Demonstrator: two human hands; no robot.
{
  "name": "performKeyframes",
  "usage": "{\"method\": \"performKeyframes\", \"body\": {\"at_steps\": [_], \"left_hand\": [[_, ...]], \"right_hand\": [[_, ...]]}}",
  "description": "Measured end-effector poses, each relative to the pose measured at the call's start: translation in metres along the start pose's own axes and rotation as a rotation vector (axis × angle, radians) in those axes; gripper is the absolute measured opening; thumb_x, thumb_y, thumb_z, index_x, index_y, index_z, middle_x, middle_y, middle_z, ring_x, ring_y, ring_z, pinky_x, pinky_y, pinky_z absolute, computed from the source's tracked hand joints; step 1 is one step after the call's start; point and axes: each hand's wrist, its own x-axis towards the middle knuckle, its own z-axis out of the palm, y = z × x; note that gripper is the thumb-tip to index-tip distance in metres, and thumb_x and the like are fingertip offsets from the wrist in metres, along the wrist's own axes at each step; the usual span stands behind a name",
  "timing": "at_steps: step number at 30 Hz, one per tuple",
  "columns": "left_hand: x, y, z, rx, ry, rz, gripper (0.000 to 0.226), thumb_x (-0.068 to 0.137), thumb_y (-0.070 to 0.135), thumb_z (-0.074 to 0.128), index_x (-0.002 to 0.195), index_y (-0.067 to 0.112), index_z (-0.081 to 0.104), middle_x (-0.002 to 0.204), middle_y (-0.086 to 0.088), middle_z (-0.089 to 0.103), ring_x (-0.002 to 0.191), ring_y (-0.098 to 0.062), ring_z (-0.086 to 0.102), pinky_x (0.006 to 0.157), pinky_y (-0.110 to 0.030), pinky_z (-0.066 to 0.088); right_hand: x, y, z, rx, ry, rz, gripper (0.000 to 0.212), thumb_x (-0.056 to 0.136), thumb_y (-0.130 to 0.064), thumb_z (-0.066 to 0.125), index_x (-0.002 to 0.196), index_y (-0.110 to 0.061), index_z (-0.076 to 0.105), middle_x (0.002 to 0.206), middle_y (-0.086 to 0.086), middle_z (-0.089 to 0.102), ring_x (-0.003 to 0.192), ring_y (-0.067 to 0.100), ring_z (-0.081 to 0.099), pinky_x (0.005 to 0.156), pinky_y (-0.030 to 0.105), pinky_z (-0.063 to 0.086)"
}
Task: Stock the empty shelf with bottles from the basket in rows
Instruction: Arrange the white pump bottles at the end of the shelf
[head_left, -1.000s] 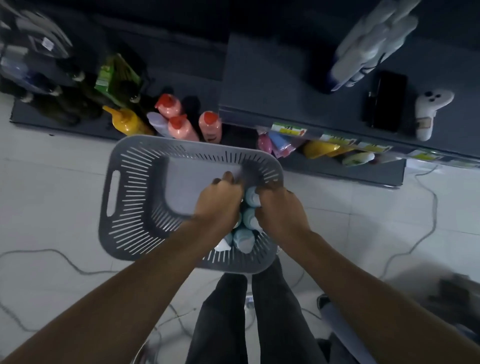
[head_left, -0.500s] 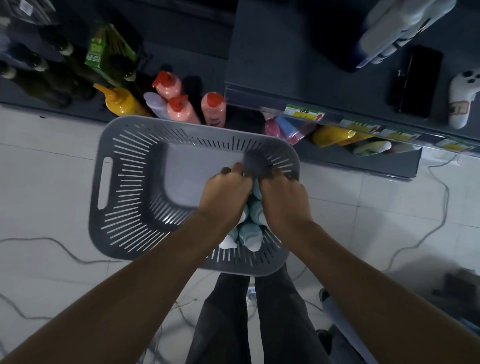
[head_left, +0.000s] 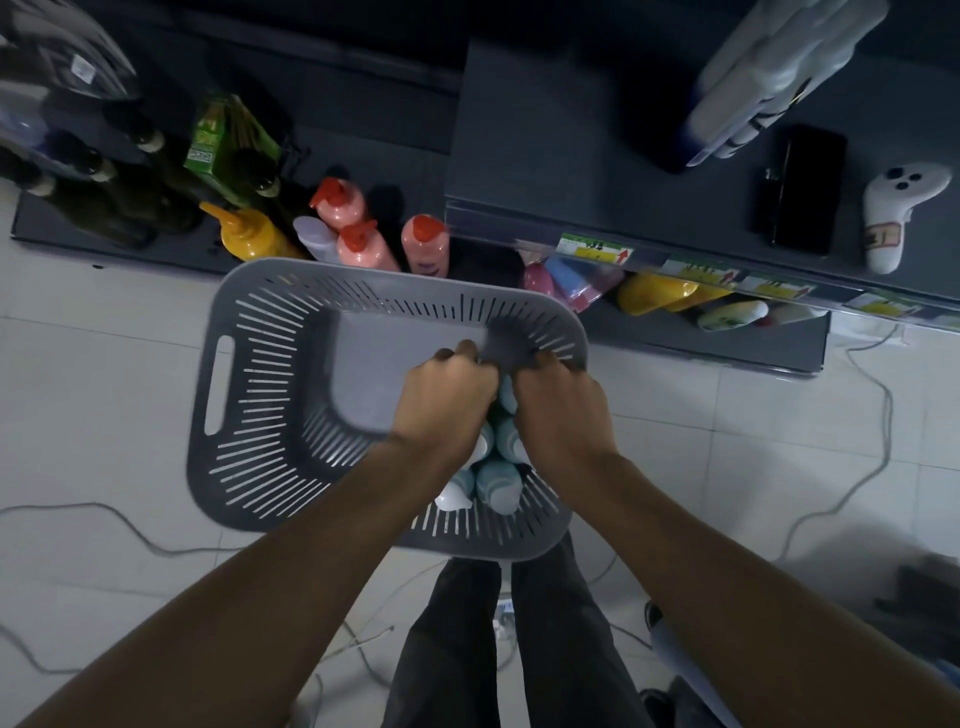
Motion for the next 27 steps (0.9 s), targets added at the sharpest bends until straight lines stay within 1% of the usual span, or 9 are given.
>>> {"method": "performKeyframes", "body": {"at_steps": [2,5,9,13,16,18,19,23,27], "left_hand": [[-0.003,-0.001,-0.010,0.015,0.013,-0.020,0.025,0.092,0.007,0.062,0.116,0.014,0.064,0.114,-0.008,0.058,0.100,-0.031,0.063,0.068,-0.034,0.038],[-0.010,-0.003,-0.030,0.009,0.024,-0.038,0.027,0.093,0.009,0.062,0.119,0.016,0.063,0.116,-0.009,0.059,0.103,-0.032,0.064,0.069,-0.035,0.039],[-0.023,-0.004,-0.065,0.047,0.048,-0.050,0.025,0.091,0.008,0.062,0.114,0.014,0.066,0.114,-0.010,0.062,0.102,-0.033,0.065,0.068,-0.036,0.041],[-0.041,-0.003,-0.112,0.090,0.097,-0.038,0.025,0.091,0.007,0.063,0.116,0.012,0.066,0.117,-0.012,0.063,0.106,-0.035,0.066,0.072,-0.039,0.047],[-0.056,-0.001,-0.151,0.076,0.126,-0.028,0.025,0.089,0.004,0.065,0.113,0.010,0.064,0.118,-0.013,0.062,0.107,-0.037,0.065,0.069,-0.038,0.041],[-0.066,0.001,-0.180,0.074,0.145,-0.012,0.023,0.086,0.004,0.067,0.108,0.011,0.065,0.114,-0.012,0.064,0.106,-0.037,0.065,0.068,-0.038,0.040],[-0.072,0.004,-0.195,0.073,0.154,-0.004,0.023,0.084,0.003,0.068,0.106,0.011,0.065,0.112,-0.012,0.064,0.105,-0.037,0.065,0.067,-0.038,0.040],[-0.091,0.015,-0.247,0.079,0.205,0.016,0.025,0.083,0.004,0.067,0.107,0.011,0.066,0.108,-0.014,0.063,0.102,-0.038,0.064,0.067,-0.037,0.041],[-0.105,0.026,-0.298,0.057,0.261,0.057,0.027,0.082,0.014,0.075,0.108,0.013,0.067,0.092,-0.009,0.055,0.082,-0.031,0.057,0.064,-0.037,0.045]], "right_hand": [[-0.004,-0.003,-0.006,-0.004,0.032,-0.003,0.017,0.091,-0.005,0.058,0.103,-0.008,0.069,0.107,0.013,0.063,0.090,0.032,0.067,0.070,0.037,0.052],[-0.012,-0.006,-0.022,0.003,0.089,-0.003,0.011,0.084,-0.005,0.068,0.095,-0.007,0.070,0.096,0.013,0.065,0.078,0.034,0.067,0.063,0.038,0.051],[-0.029,-0.005,-0.055,-0.014,0.111,-0.003,0.022,0.090,-0.020,0.066,0.111,-0.016,0.065,0.110,0.007,0.063,0.094,0.031,0.066,0.073,0.035,0.048],[-0.047,-0.002,-0.097,-0.025,0.180,0.025,0.024,0.084,-0.027,0.070,0.108,-0.021,0.069,0.106,0.005,0.067,0.095,0.031,0.066,0.070,0.033,0.041],[-0.061,0.001,-0.132,-0.017,0.211,0.047,0.030,0.080,-0.026,0.072,0.111,-0.024,0.070,0.108,0.007,0.067,0.099,0.034,0.066,0.073,0.035,0.047],[-0.075,0.004,-0.161,-0.014,0.236,0.037,0.031,0.079,-0.026,0.073,0.110,-0.025,0.070,0.108,0.008,0.067,0.100,0.035,0.066,0.075,0.036,0.049],[-0.082,0.006,-0.175,-0.015,0.249,0.030,0.030,0.078,-0.025,0.073,0.108,-0.025,0.071,0.106,0.008,0.067,0.097,0.036,0.066,0.072,0.035,0.048],[-0.115,0.017,-0.227,0.002,0.326,-0.003,0.029,0.074,-0.024,0.072,0.103,-0.027,0.072,0.097,0.006,0.066,0.089,0.034,0.065,0.066,0.031,0.039],[-0.146,0.035,-0.273,0.057,0.387,-0.021,0.028,0.070,-0.026,0.074,0.098,-0.026,0.072,0.093,0.000,0.067,0.081,0.027,0.061,0.065,0.029,0.041]]}}
